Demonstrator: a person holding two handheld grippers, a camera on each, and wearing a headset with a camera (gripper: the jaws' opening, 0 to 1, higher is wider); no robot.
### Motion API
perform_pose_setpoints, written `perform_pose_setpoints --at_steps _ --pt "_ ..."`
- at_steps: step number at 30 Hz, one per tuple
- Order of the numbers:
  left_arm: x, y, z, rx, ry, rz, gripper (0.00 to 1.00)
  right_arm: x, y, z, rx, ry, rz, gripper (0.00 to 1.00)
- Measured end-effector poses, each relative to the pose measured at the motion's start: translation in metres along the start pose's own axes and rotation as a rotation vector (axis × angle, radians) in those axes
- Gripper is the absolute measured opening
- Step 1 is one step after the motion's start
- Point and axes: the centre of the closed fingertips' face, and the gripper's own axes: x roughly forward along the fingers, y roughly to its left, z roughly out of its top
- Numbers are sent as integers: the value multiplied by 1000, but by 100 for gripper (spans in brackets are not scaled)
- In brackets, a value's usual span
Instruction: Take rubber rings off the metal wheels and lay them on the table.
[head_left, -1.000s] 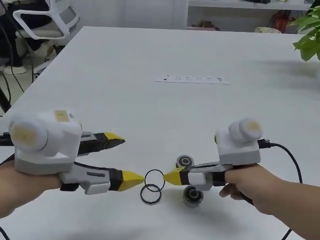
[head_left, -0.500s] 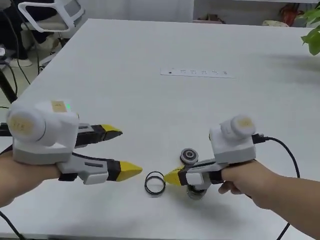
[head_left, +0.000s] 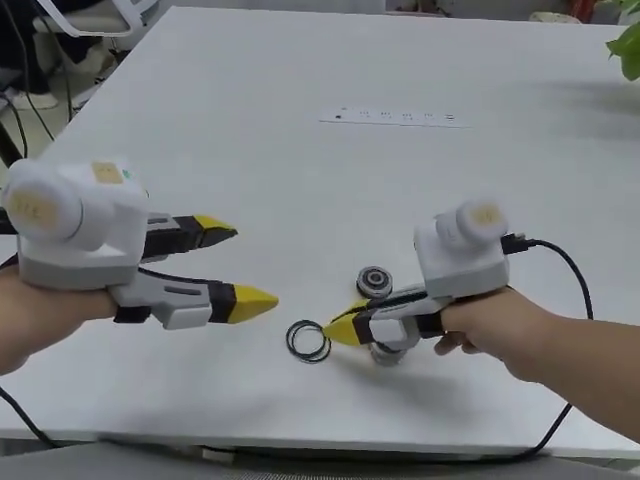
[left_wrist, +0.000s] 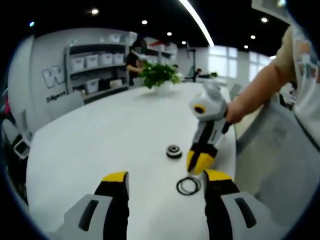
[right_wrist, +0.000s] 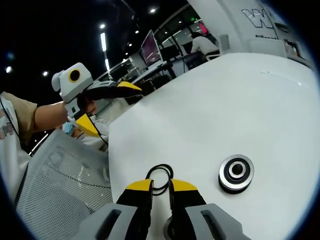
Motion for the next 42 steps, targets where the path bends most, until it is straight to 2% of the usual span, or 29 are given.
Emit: perform_pose_setpoints --at_steps 7,14,26,35,42 --pt "-1 2 1 1 -2 6 61 -2 2 2 -21 -10 3 18" --pt "-1 7 7 6 -6 12 61 -10 -1 15 -8 -72 -9 22" --pt "11 15 22 29 -8 -2 60 -40 -20 41 18 -186 -65 26" --pt "28 15 36 47 -15 -23 59 -63 -41 50 31 -244 -119 27" --pt "41 14 37 53 -3 -38 58 -76 -53 49 33 -264 -159 28"
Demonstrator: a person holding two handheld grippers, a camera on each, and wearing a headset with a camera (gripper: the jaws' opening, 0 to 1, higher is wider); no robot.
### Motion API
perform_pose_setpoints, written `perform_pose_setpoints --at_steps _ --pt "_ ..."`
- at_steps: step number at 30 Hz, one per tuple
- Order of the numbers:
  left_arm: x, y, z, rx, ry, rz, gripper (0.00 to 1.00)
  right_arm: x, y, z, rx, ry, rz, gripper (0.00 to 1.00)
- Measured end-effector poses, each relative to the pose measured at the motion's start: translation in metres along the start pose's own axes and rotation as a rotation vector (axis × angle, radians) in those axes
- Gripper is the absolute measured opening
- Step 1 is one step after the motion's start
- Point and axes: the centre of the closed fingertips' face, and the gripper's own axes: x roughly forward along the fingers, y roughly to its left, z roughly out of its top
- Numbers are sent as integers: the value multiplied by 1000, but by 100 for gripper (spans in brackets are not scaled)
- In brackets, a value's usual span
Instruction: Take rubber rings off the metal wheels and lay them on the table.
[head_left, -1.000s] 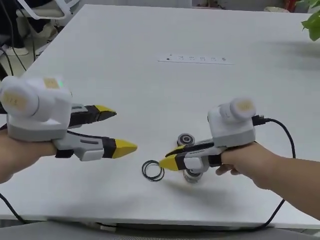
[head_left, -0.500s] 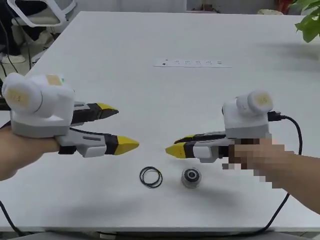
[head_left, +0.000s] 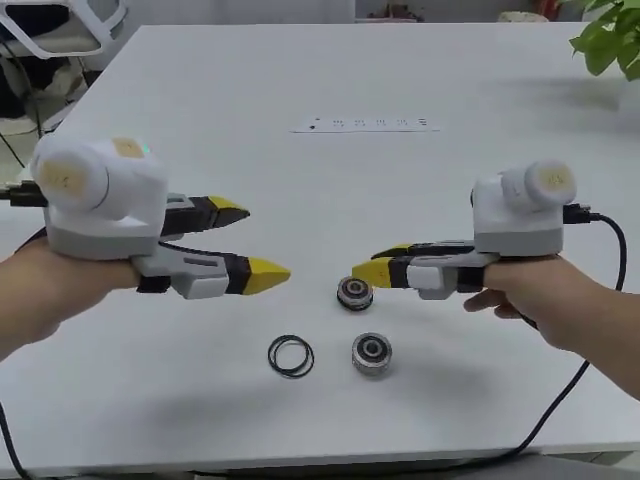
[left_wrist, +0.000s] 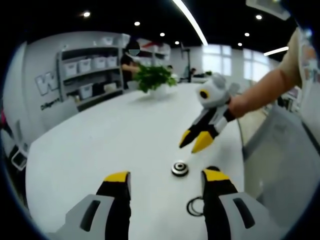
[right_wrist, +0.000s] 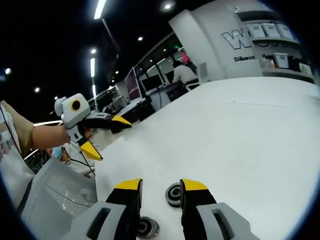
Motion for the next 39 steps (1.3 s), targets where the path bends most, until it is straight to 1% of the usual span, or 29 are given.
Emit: perform_pose_setpoints --at_steps 8,16,24,30,35,38,39 --pt "13 -3 -4 -5 16 -15 56 -10 -16 -4 2 -7 -44 28" --pt "32 -9 -9 -10 33 -35 54 -14 -19 -13 -11 7 -73 27" --pt "46 -15 -14 -9 50 -58 51 -10 -18 -26 -47 33 -75 27" --pt "59 -21 -19 -24 61 -75 49 -5 -16 -36 -94 63 -67 25" --pt "68 -24 -23 -26 74 -81 48 -1 -18 -40 -114 69 -64 24" --pt "73 -27 -25 -33 78 -88 47 2 -18 -43 -129 81 -59 23" --pt "75 -27 -26 -34 80 -90 46 3 -21 -46 -133 86 -59 23"
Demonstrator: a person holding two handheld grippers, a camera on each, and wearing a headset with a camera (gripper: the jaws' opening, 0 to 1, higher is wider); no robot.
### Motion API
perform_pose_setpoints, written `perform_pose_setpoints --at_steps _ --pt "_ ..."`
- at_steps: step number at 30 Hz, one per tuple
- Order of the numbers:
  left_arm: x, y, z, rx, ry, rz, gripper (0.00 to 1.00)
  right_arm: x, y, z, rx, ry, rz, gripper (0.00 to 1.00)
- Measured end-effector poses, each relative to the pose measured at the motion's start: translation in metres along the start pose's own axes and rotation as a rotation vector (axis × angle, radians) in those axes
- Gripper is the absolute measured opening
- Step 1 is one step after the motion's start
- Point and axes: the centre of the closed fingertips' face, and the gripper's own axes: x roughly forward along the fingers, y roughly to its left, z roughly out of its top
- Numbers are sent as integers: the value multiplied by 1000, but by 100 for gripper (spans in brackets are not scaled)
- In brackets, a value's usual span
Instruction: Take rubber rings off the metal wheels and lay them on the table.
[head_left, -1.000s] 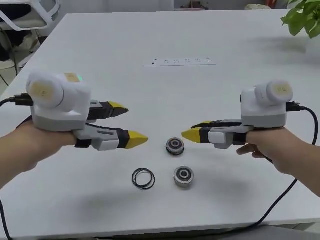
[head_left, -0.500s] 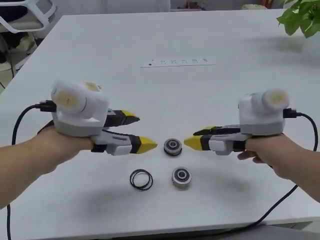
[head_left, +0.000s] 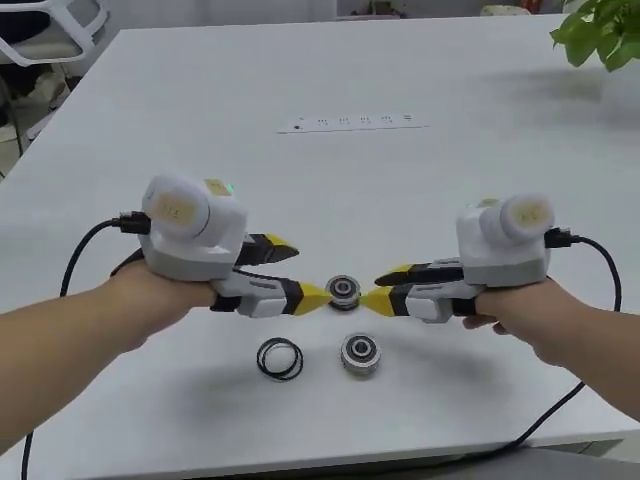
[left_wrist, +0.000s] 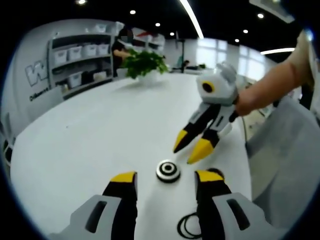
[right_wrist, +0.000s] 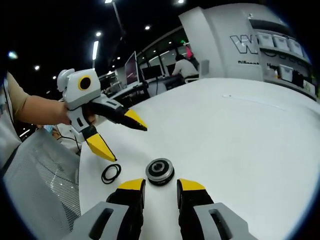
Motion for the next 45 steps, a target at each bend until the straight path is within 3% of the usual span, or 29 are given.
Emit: perform_pose_setpoints --at_steps 11,29,45 --pt "14 -4 -12 -14 33 -31 40 9 -4 -6 -42 27 1 19" --pt "33 -5 -13 -15 52 -48 29 17 -6 -10 -99 48 0 14" --pt "44 -4 -16 37 94 -44 19 17 -8 -10 -122 52 -7 11"
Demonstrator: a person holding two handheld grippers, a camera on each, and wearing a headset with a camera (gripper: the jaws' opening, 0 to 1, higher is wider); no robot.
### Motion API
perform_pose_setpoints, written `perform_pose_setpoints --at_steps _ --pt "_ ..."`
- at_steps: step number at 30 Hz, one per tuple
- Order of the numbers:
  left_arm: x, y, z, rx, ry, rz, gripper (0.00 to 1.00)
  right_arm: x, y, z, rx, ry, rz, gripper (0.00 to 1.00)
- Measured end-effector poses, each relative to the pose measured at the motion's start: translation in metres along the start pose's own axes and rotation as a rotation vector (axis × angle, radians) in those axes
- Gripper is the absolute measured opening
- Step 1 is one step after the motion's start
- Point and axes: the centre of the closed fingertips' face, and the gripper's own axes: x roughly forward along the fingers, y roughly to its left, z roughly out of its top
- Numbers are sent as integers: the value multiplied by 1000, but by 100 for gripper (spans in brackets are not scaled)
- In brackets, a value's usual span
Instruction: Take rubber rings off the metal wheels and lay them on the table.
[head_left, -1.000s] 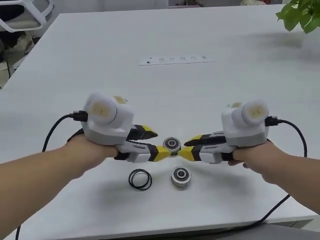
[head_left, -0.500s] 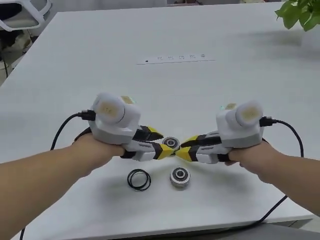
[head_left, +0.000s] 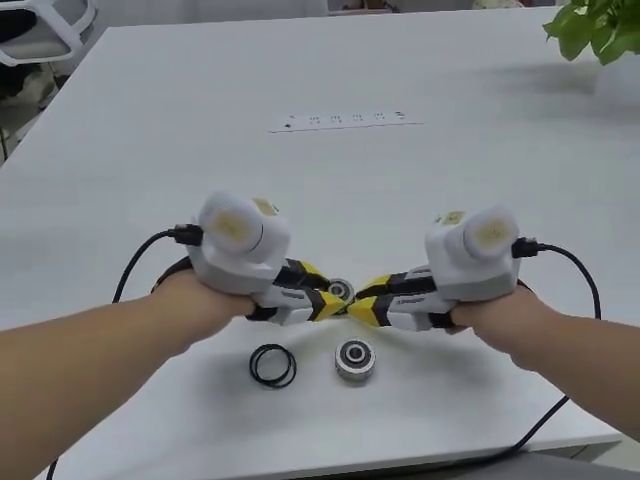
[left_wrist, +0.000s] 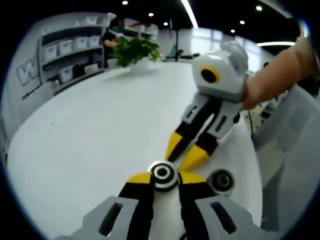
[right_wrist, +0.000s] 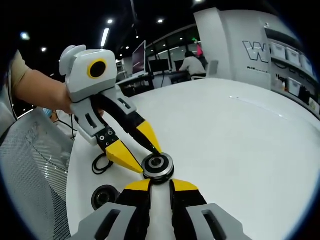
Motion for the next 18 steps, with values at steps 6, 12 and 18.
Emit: perform_pose_setpoints --at_steps 6,12,18 --pt "0 3 1 17 3 33 14 1 1 1 0 0 -1 10" --pt "2 4 0 21 6 50 14 1 1 1 22 -6 -10 9" --pt "2 4 0 48 8 60 13 -1 0 -1 74 -1 -13 0"
